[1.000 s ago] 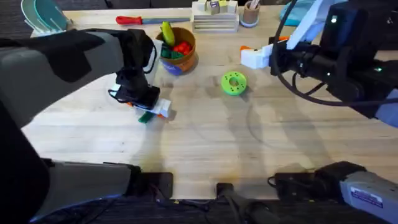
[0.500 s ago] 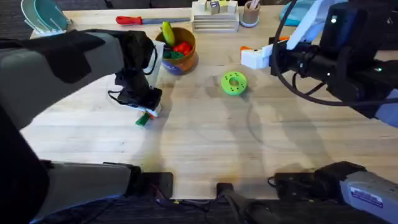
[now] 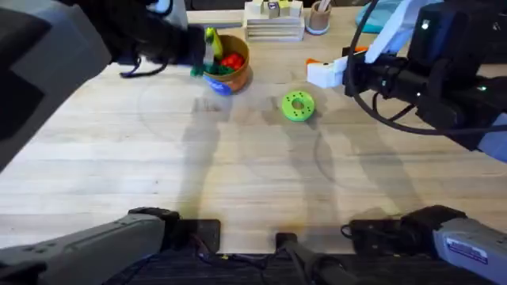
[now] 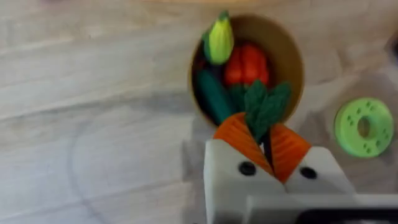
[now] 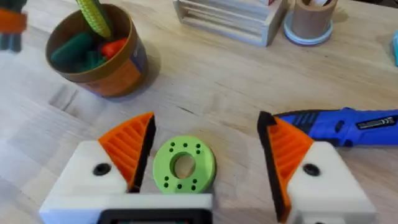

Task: Pick up the gripper from the table and insert it into the empty holder that is missing its gripper. Then pick up a screw, insert it into the mounting hole, and use the screwdriver to tighten it. Finally, clean up the table by picking up the vegetable and placing it into the bucket.

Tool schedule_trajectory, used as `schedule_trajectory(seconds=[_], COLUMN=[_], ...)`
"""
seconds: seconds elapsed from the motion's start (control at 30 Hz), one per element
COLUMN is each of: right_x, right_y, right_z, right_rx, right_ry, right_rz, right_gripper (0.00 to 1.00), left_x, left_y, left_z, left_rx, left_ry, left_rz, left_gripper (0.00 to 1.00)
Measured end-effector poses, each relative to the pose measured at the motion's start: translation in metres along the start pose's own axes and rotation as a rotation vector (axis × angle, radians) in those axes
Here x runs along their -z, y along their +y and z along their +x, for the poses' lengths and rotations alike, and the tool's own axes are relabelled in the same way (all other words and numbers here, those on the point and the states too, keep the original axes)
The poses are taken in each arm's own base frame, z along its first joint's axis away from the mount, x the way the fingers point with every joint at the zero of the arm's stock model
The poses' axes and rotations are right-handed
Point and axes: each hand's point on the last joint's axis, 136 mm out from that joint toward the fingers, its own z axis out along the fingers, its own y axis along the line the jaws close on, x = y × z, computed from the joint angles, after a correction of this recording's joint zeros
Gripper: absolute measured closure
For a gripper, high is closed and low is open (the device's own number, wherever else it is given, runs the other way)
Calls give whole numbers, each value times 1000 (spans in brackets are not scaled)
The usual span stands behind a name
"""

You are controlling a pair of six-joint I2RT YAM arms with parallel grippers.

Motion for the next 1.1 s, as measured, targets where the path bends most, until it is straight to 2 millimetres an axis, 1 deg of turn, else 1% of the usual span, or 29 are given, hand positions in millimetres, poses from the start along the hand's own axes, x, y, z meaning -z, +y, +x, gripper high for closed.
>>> schedule_trajectory(seconds=[0.07, 0.13, 0.17, 0.23, 0.27, 0.37, 0.4, 0.43, 0.47, 0.5, 0.53, 0.67, 0.77, 0.83, 0.9, 0.97, 1.03, 1.1], right_x=[0, 0, 0, 0, 0, 0, 0, 0, 0, 0, 0, 0, 3, 10, 22, 38, 57, 75], right_y=[0, 0, 0, 0, 0, 0, 0, 0, 0, 0, 0, 0, 0, 1, 4, 7, 9, 12], right_z=[0, 0, 0, 0, 0, 0, 0, 0, 0, 1, 1, 1, 9, 15, 14, 1, -16, -31], right_rx=[0, 0, 0, 0, 0, 0, 0, 0, 0, 0, -1, 0, -8, -18, -20, -13, -3, 4], right_ry=[0, 0, 0, 0, 0, 0, 1, 1, 1, 2, 2, 2, 39, 85, 114, 118, 100, 78], right_rz=[0, 0, 0, 0, 0, 0, 0, 0, 0, 0, 0, 0, 2, 5, 7, 9, 12, 17], right_gripper=[63, 63, 61, 62, 60, 60, 61, 60, 61, 61, 61, 61, 60, 61, 61, 61, 60, 61], left_x=[-6, -14, -19, -31, -39, -56, -60, -62, -62, -62, -61, -57, -41, -19, 4, 35, 63, 91], left_y=[-3, -6, -7, -10, -11, -14, -14, -14, -14, -14, -14, -15, -17, -19, -21, -25, -28, -30], left_z=[-22, -36, -41, -44, -43, -36, -33, -32, -32, -32, -33, -36, -41, -43, -43, -43, -40, -29], left_rx=[46, 91, 110, 143, 153, 181, 190, 196, 204, 206, 208, 207, 196, 164, 113, 42, -28, -97], left_ry=[-82, -129, -143, -144, -134, -96, -83, -78, -76, -77, -81, -93, -121, -145, -161, -192, -220, -229], left_rz=[23, 51, 64, 88, 97, 114, 116, 116, 117, 118, 118, 120, 122, 122, 119, 115, 108, 96], left_gripper=[991, 991, 991, 991, 954, 518, 341, 182, 56, 19, 10, 7, 7, 7, 7, 7, 7, 7])
